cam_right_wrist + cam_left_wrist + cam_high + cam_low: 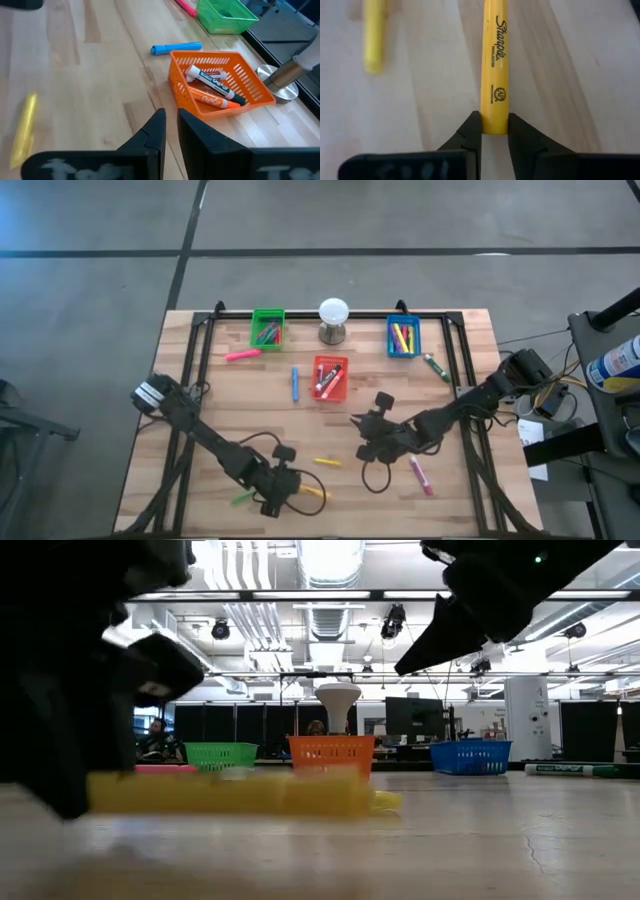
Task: Pick & Place Markers
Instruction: Put the dark yellow highlighter into the blue bin
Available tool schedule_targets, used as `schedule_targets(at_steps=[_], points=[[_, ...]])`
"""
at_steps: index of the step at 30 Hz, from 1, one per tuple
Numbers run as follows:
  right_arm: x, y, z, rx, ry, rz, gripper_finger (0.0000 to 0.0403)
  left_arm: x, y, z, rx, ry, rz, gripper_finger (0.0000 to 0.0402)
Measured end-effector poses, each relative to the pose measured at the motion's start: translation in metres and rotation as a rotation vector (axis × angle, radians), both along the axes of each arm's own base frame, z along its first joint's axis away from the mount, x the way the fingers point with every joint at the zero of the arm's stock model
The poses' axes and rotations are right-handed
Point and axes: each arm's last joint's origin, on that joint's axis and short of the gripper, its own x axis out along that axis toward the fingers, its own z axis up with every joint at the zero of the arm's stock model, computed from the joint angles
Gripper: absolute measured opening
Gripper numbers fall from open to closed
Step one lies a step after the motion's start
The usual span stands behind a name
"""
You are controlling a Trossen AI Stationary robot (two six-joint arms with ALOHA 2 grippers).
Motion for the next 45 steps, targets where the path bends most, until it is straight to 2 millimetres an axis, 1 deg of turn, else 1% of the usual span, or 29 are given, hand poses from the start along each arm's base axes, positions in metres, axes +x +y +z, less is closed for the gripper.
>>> schedule_targets(at_steps=[5, 7, 10, 13, 15, 17, 21, 23, 25, 28, 34, 37, 40, 45], points=[[-0.007, 0.013, -0.001, -0.043, 0.012, 0.049, 0.0043, -0.005, 0.006, 0.014, 0.028, -0.080, 0.004, 0.0058], [-0.013, 0.016, -0.004, -0.097, 0.005, 0.033, 0.0043, -0.009, 0.012, 0.017, 0.053, -0.158, 0.027, 0.0058], [-0.021, 0.014, -0.014, -0.123, -0.031, -0.012, 0.0040, -0.011, 0.026, 0.018, 0.005, -0.341, 0.041, 0.0058], [-0.021, 0.004, -0.025, -0.079, -0.076, -0.024, 0.0032, -0.016, 0.045, 0.021, -0.055, -0.547, 0.046, 0.0058], [-0.018, -0.003, -0.029, -0.030, -0.124, 0.014, 0.0025, -0.021, 0.062, 0.026, -0.115, -0.697, 0.062, 0.0058], [-0.014, -0.009, -0.028, 0.022, -0.200, 0.090, 0.0019, -0.028, 0.080, 0.029, -0.160, -0.829, 0.066, 0.0058], [-0.009, -0.024, -0.017, 0.188, -0.449, 0.305, 0.0018, -0.041, 0.112, 0.037, -0.193, -1.030, 0.130, 0.0058], [-0.010, -0.030, -0.011, 0.236, -0.552, 0.409, 0.0027, -0.044, 0.124, 0.039, -0.198, -1.065, 0.143, 0.0058], [-0.009, -0.033, -0.005, 0.232, -0.623, 0.465, 0.0045, -0.044, 0.132, 0.042, -0.203, -1.078, 0.139, 0.0058], [-0.005, -0.035, 0.003, 0.184, -0.664, 0.469, 0.0080, -0.045, 0.137, 0.047, -0.193, -1.106, 0.134, 0.0058], [0.013, -0.030, 0.033, 0.096, -0.754, 0.486, 0.0156, -0.045, 0.145, 0.051, -0.157, -1.129, 0.149, 0.0058], [0.020, -0.028, 0.046, 0.065, -0.783, 0.491, 0.0184, -0.045, 0.145, 0.051, -0.156, -1.127, 0.150, 0.0058], [0.028, -0.027, 0.056, 0.059, -0.777, 0.488, 0.0198, -0.044, 0.146, 0.051, -0.153, -1.123, 0.150, 0.0058], [0.040, -0.025, 0.068, 0.088, -0.760, 0.479, 0.0198, -0.044, 0.146, 0.051, -0.153, -1.123, 0.152, 0.0058]])
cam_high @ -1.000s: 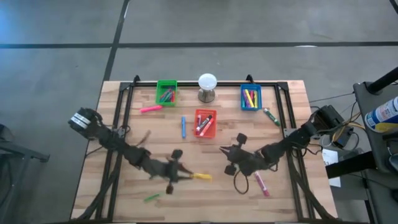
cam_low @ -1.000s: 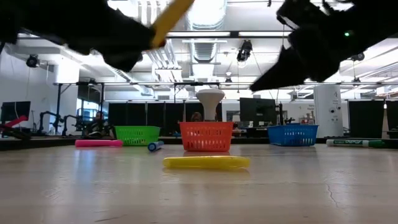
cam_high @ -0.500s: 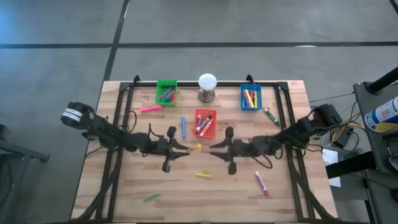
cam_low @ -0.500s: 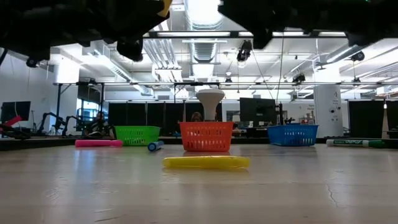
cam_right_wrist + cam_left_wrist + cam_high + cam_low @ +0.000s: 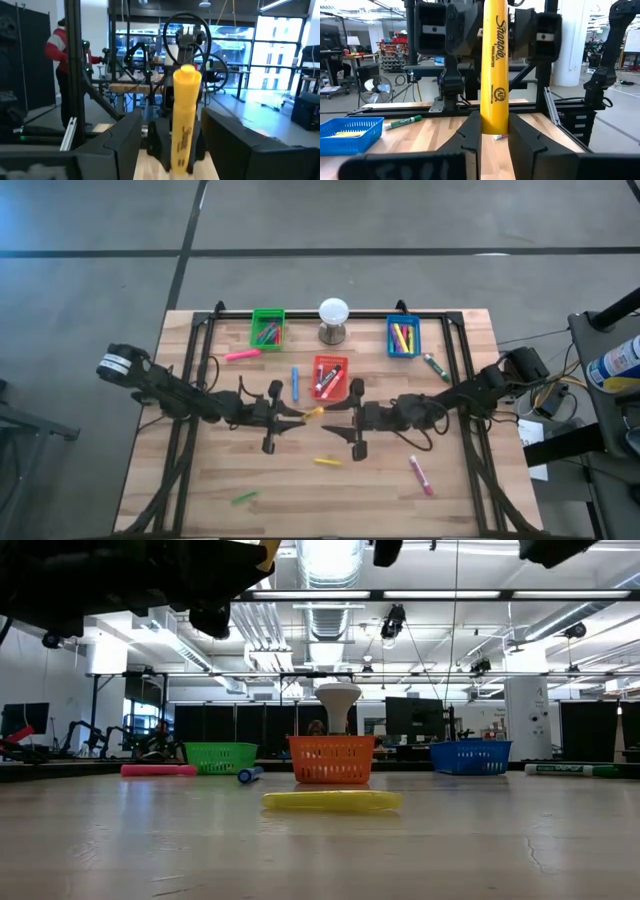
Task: Pick & Place Markers
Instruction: Put the dark yellow highlighter into the blue bin
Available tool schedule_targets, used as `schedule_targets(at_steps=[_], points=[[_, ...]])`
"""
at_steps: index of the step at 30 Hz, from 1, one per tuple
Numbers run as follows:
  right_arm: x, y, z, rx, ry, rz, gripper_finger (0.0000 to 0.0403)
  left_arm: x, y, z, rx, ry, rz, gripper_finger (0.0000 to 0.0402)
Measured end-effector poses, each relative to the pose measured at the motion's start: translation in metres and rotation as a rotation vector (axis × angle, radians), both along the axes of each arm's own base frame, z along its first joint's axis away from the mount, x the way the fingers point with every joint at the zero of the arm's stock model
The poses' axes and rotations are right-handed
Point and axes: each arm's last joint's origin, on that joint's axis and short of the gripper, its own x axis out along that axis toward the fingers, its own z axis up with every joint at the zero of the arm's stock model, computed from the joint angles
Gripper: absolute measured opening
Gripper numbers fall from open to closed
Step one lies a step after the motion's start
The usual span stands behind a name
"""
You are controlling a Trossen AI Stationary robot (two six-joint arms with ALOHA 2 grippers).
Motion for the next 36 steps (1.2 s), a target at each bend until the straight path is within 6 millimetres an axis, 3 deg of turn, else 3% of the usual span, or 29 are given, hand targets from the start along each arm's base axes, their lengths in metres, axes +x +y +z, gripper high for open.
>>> schedule_targets(at_steps=[11, 15, 20, 23, 27, 30, 33, 36], points=[[0.035, 0.009, 0.009, -0.015, -0.033, -0.046, 0.0184, -0.001, 0.000, -0.001, -0.001, 0.003, 0.000, 0.0058], [0.035, 0.009, 0.014, -0.012, -0.051, -0.044, 0.0143, -0.001, 0.000, -0.002, 0.002, 0.006, -0.005, 0.0058], [0.034, 0.007, 0.011, -0.026, -0.042, -0.051, 0.0064, -0.001, 0.000, -0.002, 0.003, 0.009, -0.007, 0.0063], [0.032, 0.006, 0.008, -0.033, -0.035, -0.053, 0.0053, -0.001, 0.000, -0.003, 0.002, 0.017, 0.005, 0.0081], [0.024, 0.002, 0.014, -0.054, 0.028, -0.121, 0.0053, -0.003, 0.003, -0.002, -0.010, 0.053, 0.073, 0.0107], [0.010, -0.008, 0.032, -0.064, 0.093, -0.256, 0.0053, -0.008, 0.007, -0.005, 0.018, 0.125, 0.134, 0.0115], [-0.011, -0.031, 0.052, -0.038, 0.210, -0.427, 0.0053, -0.016, 0.010, -0.004, 0.033, 0.137, 0.141, 0.0116], [-0.035, -0.068, 0.065, 0.036, 0.355, -0.613, 0.0053, -0.024, 0.016, -0.004, 0.034, 0.139, 0.155, 0.0107]])
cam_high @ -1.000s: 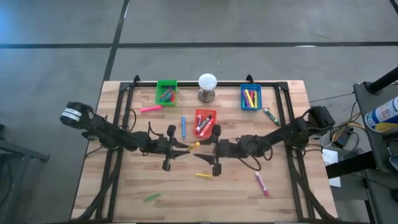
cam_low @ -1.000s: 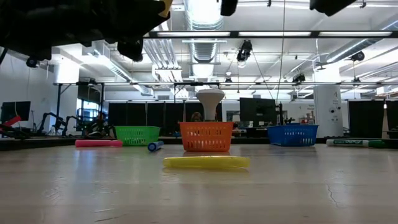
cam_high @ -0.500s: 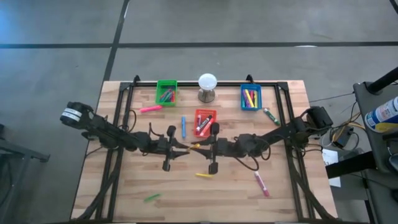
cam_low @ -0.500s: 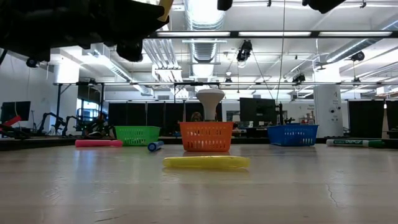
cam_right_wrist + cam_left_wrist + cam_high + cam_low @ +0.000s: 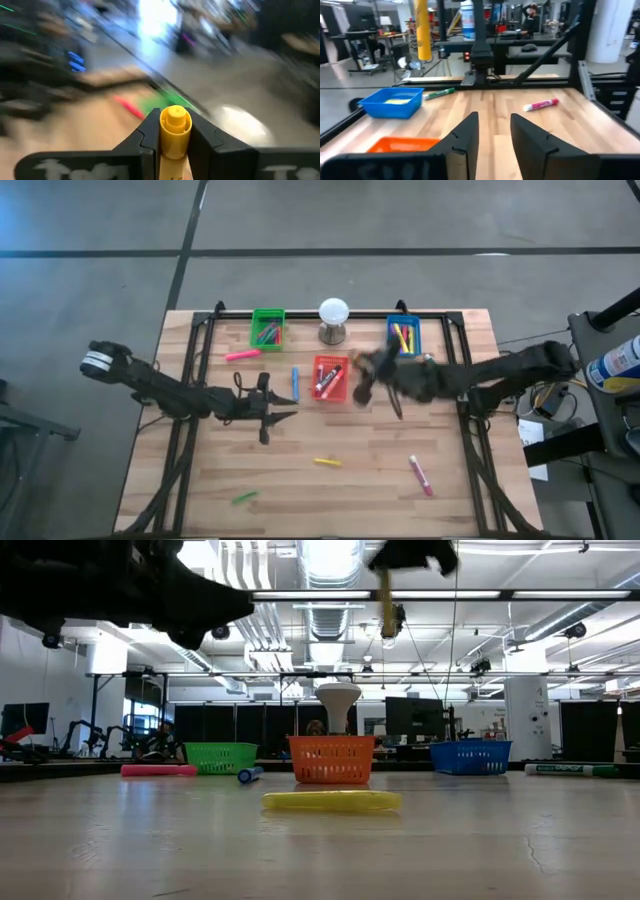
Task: Pick & Place Markers
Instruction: Put the dark yellow highlighter into the blue bin
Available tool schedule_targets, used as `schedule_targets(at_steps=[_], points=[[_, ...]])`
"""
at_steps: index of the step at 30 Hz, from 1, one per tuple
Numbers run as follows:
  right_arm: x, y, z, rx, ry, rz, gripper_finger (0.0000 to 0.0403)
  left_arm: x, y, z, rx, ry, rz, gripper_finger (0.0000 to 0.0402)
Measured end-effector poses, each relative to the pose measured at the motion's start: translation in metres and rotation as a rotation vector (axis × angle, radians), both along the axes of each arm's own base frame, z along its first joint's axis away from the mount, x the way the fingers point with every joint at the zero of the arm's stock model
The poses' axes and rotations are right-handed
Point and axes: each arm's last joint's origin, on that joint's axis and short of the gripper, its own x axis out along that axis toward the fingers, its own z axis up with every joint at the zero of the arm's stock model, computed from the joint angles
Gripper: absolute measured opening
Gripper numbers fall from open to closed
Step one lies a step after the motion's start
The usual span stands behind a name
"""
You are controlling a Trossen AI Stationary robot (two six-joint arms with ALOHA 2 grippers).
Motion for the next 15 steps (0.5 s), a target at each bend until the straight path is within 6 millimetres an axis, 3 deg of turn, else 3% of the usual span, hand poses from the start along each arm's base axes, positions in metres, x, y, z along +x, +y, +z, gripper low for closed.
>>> schedule_targets(at_steps=[3, 7, 15], points=[[-0.025, -0.046, 0.000, 0.110, 0.115, -0.220, 0.0053, -0.008, 0.007, -0.001, -0.003, -0.007, 0.026, 0.0087], [-0.051, -0.103, -0.018, 0.198, 0.264, -0.462, 0.0053, -0.016, 0.016, -0.004, -0.018, -0.016, 0.055, 0.0051], [-0.082, -0.197, -0.048, 0.387, 0.386, -0.591, 0.0053, -0.021, 0.019, -0.006, -0.014, -0.018, 0.061, 0.0002]])
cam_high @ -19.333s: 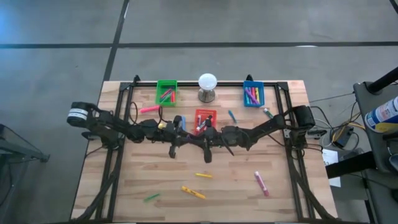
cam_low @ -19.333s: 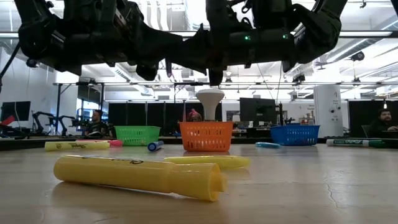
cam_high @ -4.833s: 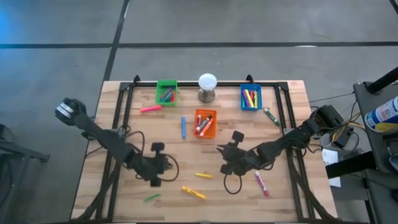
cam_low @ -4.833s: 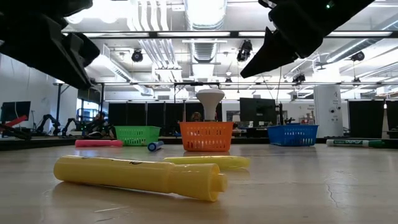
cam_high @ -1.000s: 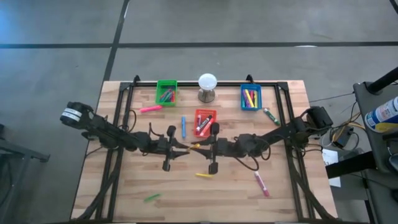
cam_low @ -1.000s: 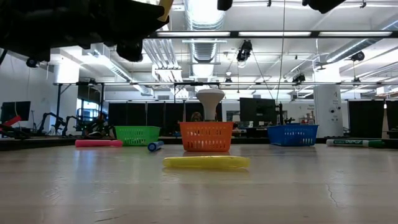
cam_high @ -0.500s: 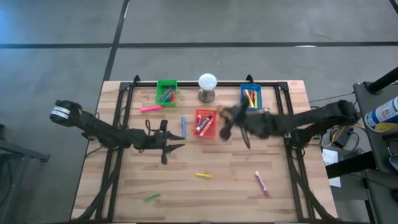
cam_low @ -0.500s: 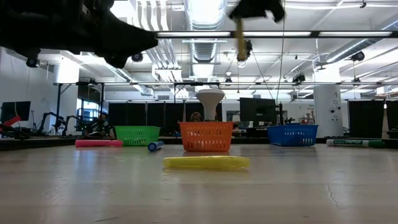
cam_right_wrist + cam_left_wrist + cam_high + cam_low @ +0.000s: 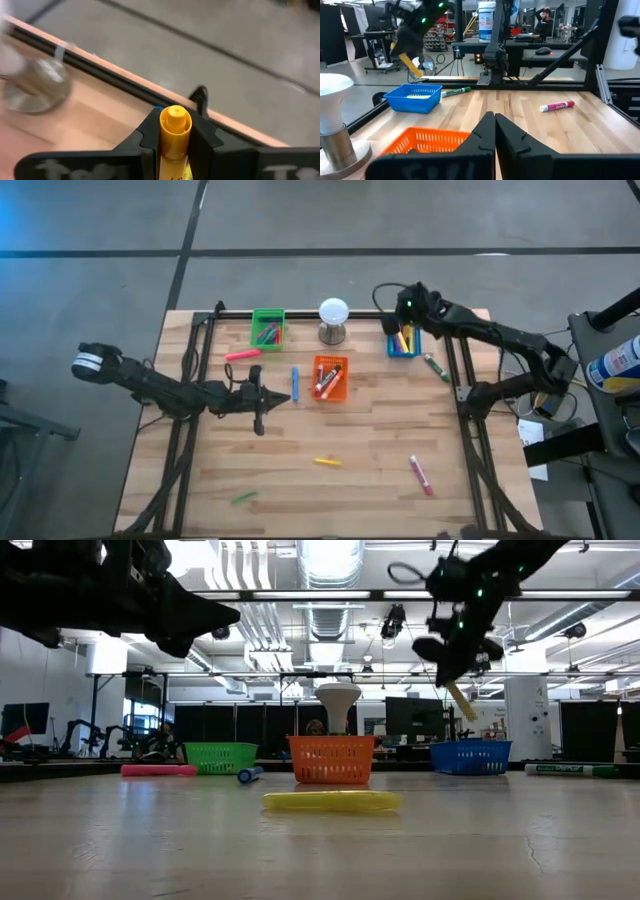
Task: Pick & Place Markers
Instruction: Put the dark yellow highlighter into the blue bin, then put the pink marker into the orange bin
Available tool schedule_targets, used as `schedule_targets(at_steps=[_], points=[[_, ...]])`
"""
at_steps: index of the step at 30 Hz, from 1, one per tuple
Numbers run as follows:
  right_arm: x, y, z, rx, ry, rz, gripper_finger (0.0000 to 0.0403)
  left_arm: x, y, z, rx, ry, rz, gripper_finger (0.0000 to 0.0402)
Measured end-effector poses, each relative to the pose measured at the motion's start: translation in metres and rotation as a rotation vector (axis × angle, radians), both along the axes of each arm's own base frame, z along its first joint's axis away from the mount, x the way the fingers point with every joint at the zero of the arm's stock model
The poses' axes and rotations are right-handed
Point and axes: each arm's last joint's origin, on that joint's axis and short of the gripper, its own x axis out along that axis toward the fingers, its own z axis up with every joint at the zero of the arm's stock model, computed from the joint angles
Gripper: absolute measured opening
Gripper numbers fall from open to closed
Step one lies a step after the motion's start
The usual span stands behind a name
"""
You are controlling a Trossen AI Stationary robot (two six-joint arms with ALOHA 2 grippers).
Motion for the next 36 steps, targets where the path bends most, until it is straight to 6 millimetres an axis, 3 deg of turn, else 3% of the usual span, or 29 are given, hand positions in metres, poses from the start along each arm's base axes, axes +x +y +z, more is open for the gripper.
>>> schedule_targets(at_steps=[5, 15, 19, 24, 30, 36], points=[[-0.003, -0.027, -0.026, 0.123, 0.028, -0.023, 0.0054, 0.000, 0.000, 0.000, 0.015, 0.002, 0.001, 0.0001], [0.004, -0.040, -0.068, 0.266, 0.158, -0.063, 0.0055, 0.000, 0.000, 0.000, 0.009, 0.001, 0.001, 0.0000], [0.005, -0.042, -0.070, 0.263, 0.178, -0.070, 0.0072, 0.000, 0.000, 0.000, 0.011, 0.001, 0.001, 0.0000], [0.000, -0.038, -0.056, 0.283, 0.198, -0.068, 0.0128, 0.001, 0.007, 0.000, 0.007, 0.001, 0.071, 0.0000], [-0.010, -0.020, -0.034, 0.320, 0.206, -0.077, 0.0161, -0.005, 0.022, -0.013, -0.010, 0.037, 0.119, 0.0000], [-0.010, 0.047, -0.022, 0.350, 0.174, 0.070, 0.0095, -0.017, 0.026, -0.026, -0.019, 0.028, 0.072, 0.0000]])
